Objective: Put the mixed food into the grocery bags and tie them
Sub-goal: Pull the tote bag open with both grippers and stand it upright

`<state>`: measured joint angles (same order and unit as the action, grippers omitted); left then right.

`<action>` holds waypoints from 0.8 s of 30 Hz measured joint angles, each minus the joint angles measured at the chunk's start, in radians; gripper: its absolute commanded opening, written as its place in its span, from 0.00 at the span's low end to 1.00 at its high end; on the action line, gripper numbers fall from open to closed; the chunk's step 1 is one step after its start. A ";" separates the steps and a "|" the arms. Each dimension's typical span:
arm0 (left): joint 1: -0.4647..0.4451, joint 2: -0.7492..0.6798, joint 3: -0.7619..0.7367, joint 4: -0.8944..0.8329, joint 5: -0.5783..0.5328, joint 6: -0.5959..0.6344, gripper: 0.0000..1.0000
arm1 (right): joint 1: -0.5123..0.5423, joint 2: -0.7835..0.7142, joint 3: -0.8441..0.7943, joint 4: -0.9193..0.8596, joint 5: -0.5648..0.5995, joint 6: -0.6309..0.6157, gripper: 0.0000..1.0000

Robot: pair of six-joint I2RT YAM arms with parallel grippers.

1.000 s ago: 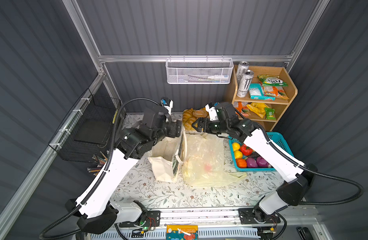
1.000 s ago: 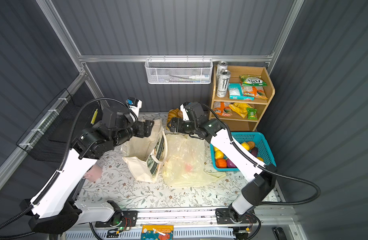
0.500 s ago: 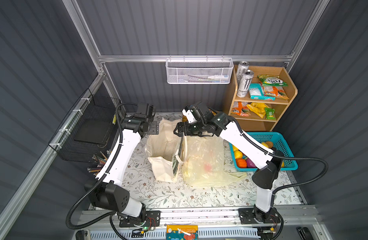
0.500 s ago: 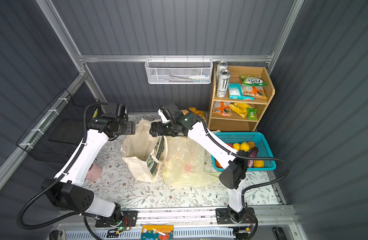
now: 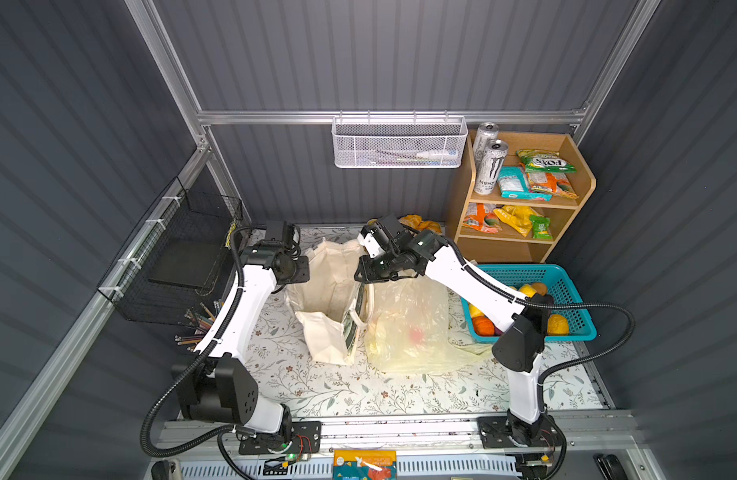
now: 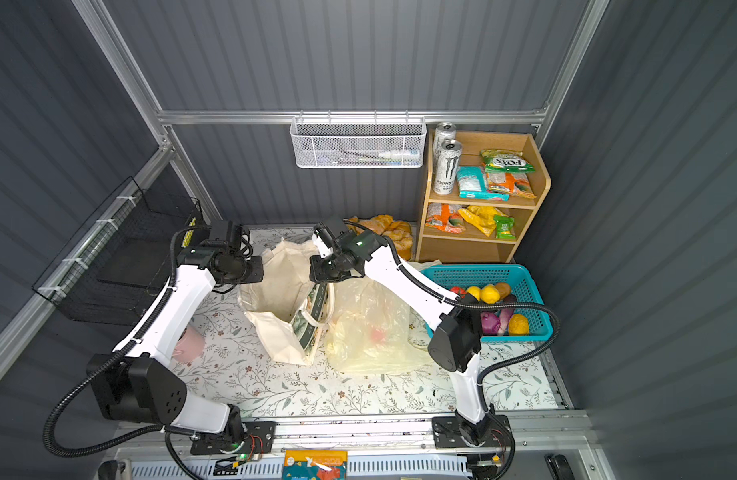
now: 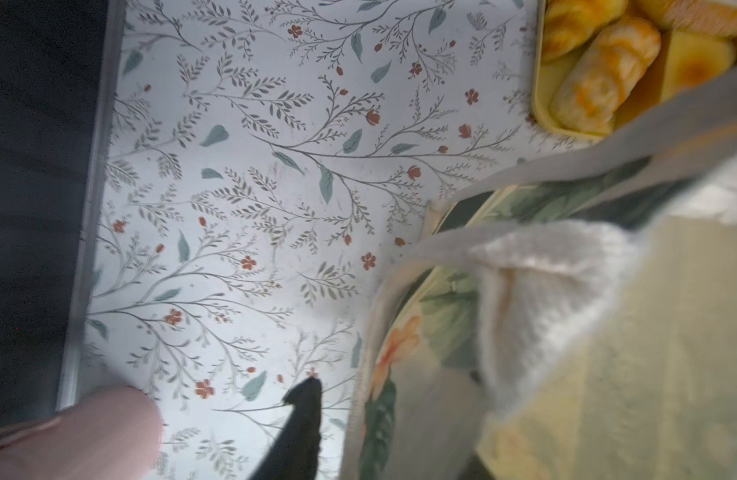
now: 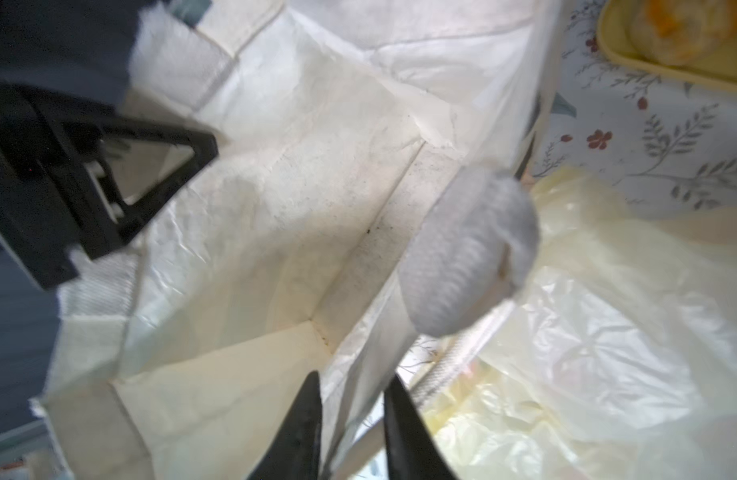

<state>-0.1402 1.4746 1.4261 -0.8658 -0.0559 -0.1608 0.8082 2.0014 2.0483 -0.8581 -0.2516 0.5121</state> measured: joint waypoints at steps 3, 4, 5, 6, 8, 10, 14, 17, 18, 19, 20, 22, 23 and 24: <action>0.000 -0.023 -0.024 0.026 0.029 -0.002 0.00 | -0.019 -0.051 -0.101 0.038 -0.003 0.003 0.00; 0.000 -0.029 -0.031 0.032 0.033 -0.003 0.00 | -0.031 -0.082 -0.150 0.053 -0.004 0.003 0.00; 0.000 -0.034 -0.037 0.035 0.039 -0.004 0.00 | -0.043 -0.113 -0.195 0.069 -0.004 0.005 0.00; -0.001 -0.039 -0.043 0.038 0.043 -0.004 0.00 | -0.057 -0.149 -0.243 0.088 -0.006 0.007 0.00; -0.001 -0.048 -0.054 0.040 0.050 -0.005 0.00 | -0.089 -0.230 -0.347 0.127 -0.008 0.014 0.00; -0.001 -0.057 -0.063 0.047 0.050 -0.007 0.00 | -0.118 -0.307 -0.443 0.167 -0.013 0.029 0.00; 0.000 -0.075 -0.077 0.061 0.048 -0.012 0.00 | -0.159 -0.396 -0.562 0.228 -0.015 0.058 0.00; 0.002 -0.078 -0.080 0.066 0.055 -0.019 0.00 | -0.163 -0.393 -0.573 0.252 -0.022 0.072 0.00; 0.003 -0.078 -0.080 0.068 0.059 -0.020 0.00 | -0.161 -0.390 -0.573 0.261 -0.026 0.073 0.00; 0.005 -0.078 -0.080 0.070 0.066 -0.020 0.00 | -0.159 -0.387 -0.573 0.268 -0.030 0.074 0.00; 0.005 -0.078 -0.080 0.074 0.077 -0.019 0.00 | -0.156 -0.385 -0.572 0.273 -0.035 0.075 0.07; 0.006 -0.078 -0.080 0.077 0.103 -0.019 0.00 | -0.155 -0.377 -0.564 0.274 -0.045 0.074 0.30; 0.006 -0.078 -0.080 0.077 0.116 -0.019 0.00 | -0.156 -0.373 -0.557 0.275 -0.048 0.069 0.43; 0.006 -0.077 -0.080 0.075 0.129 -0.019 0.00 | -0.156 -0.372 -0.549 0.275 -0.051 0.067 0.52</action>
<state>-0.1337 1.3972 1.3457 -0.7906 0.0731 -0.1799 0.6521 1.6299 1.4990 -0.5835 -0.3031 0.5793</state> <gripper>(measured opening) 0.054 0.340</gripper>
